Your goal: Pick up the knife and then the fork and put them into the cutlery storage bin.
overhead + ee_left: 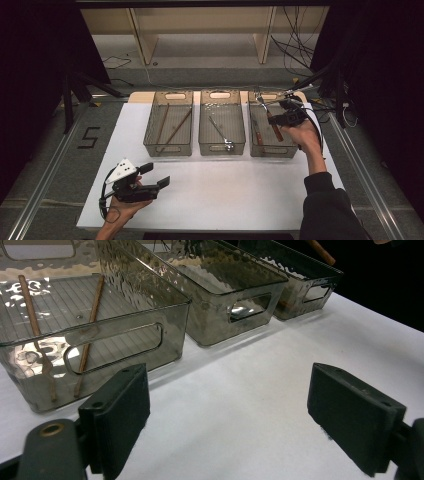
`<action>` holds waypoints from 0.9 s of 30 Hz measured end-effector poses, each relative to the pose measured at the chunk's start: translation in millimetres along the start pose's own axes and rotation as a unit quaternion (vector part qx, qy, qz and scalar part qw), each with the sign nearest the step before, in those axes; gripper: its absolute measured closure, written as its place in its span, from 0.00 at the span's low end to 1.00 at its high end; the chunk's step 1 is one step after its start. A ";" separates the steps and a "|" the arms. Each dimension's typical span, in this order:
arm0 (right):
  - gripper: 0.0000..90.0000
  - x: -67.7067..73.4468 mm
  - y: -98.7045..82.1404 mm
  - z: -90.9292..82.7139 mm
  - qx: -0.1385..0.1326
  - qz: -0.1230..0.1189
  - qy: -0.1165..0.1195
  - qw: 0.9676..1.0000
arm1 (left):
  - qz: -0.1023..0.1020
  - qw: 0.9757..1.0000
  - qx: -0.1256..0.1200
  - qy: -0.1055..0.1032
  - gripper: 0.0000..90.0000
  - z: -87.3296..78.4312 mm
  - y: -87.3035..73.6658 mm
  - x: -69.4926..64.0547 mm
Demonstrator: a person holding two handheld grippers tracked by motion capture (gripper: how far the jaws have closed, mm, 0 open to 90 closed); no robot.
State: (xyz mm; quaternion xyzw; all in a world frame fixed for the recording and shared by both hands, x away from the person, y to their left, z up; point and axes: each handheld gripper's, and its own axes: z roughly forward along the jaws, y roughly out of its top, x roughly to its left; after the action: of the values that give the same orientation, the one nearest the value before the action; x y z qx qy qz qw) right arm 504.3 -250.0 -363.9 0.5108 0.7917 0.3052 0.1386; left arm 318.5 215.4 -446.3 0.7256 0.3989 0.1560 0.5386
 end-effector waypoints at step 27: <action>0.85 -8.0 -9.6 31.1 0.041 0.047 -0.015 0.998 | 0.000 1.000 0.000 0.000 0.19 0.1 -0.1 0.1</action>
State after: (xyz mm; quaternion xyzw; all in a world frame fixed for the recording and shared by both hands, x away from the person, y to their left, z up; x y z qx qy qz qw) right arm 517.4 -249.3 -394.7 0.5575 0.7762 0.2711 0.1151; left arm 318.6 215.4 -446.5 0.7259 0.3988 0.1557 0.5383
